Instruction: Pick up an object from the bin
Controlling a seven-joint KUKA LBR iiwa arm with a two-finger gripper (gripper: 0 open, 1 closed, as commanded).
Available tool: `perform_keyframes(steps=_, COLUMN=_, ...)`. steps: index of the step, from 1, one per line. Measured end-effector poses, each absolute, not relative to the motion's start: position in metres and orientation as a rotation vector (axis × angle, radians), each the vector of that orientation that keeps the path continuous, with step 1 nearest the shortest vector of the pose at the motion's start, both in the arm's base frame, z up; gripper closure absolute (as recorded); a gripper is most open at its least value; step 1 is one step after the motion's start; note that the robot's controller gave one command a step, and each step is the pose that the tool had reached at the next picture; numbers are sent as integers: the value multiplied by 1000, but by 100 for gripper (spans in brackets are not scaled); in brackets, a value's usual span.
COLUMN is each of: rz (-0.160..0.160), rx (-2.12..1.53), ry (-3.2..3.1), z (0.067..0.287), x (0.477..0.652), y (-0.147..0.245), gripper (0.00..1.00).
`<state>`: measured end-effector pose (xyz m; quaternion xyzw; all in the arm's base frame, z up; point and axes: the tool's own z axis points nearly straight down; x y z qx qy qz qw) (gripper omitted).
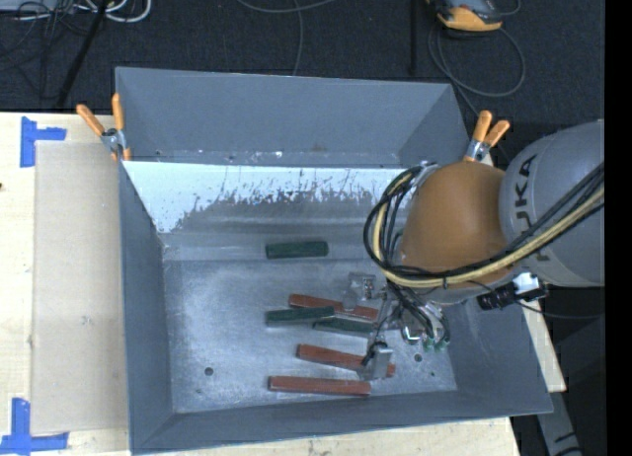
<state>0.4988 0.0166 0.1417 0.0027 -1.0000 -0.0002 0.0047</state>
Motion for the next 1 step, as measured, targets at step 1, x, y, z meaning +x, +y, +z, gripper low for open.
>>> perform_keyframes(steps=1, rz=-1, rx=26, ry=-3138, z=68, x=498, y=9, gripper=0)
